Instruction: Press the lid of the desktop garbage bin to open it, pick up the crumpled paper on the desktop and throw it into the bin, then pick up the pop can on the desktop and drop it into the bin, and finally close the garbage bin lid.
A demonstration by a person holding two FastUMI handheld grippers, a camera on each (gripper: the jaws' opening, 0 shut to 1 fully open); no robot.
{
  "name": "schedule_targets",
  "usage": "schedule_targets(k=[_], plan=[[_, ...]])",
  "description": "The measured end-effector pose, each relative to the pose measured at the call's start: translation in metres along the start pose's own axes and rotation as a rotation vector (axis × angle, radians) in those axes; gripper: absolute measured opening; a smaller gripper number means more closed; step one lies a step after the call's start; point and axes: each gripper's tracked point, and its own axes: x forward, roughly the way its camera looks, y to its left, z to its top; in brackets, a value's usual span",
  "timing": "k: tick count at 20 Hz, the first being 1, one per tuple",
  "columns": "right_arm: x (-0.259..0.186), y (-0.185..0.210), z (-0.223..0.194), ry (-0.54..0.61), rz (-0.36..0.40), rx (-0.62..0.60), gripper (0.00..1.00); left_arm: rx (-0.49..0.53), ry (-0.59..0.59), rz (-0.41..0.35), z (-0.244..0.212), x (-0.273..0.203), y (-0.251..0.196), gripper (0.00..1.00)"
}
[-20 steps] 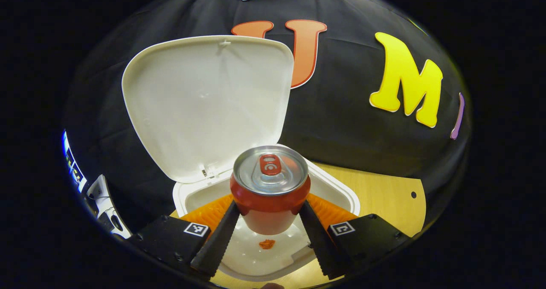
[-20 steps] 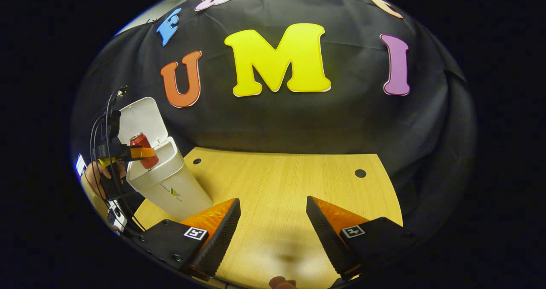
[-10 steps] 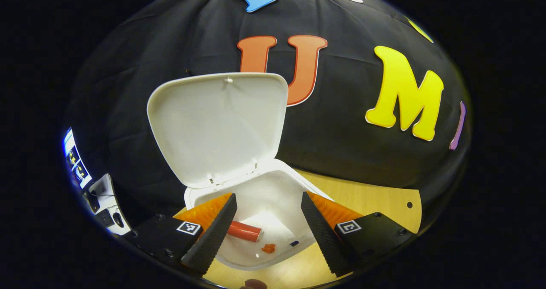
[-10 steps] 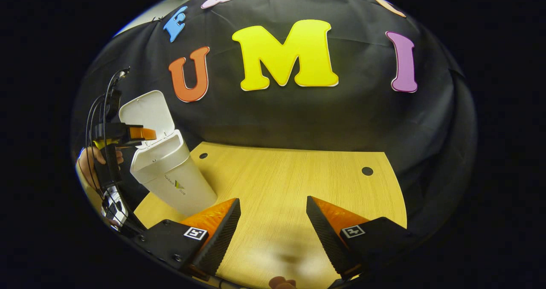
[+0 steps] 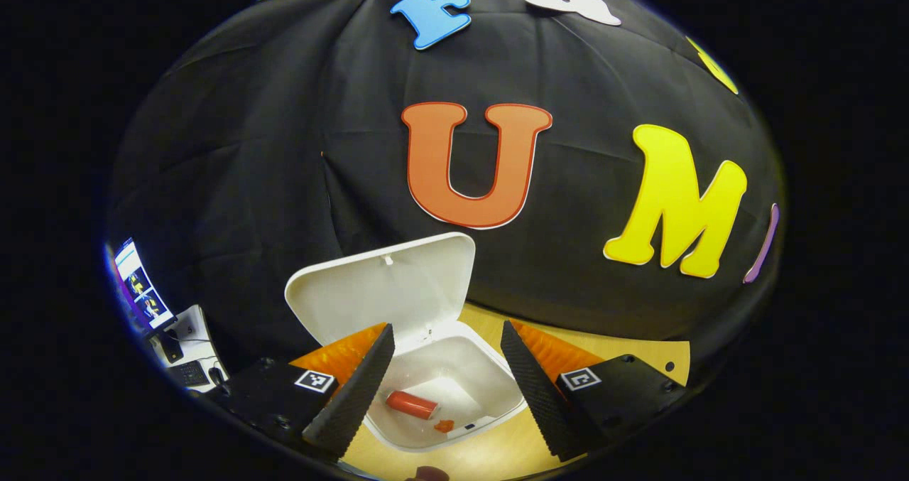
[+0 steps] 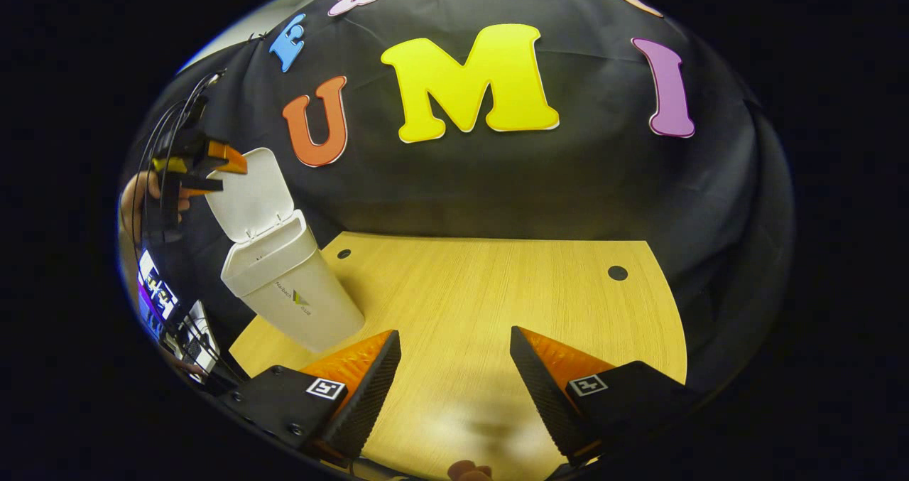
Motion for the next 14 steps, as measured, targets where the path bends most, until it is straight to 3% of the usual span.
schedule_targets(k=[7, 11, 14], plan=[[0.004, -0.011, -0.004, -0.011, -0.015, 0.025, 0.96, -0.027, -0.101, 0.117, 0.094, 0.017, 0.034, 0.98], [0.003, -0.02, -0.003, -0.013, -0.026, 0.064, 0.96, -0.065, -0.062, 0.199, 0.099, 0.053, 0.062, 0.98], [-0.002, -0.029, -0.004, -0.02, -0.044, 0.053, 0.95, -0.102, 0.01, 0.217, 0.081, 0.072, 0.066, 0.99]])
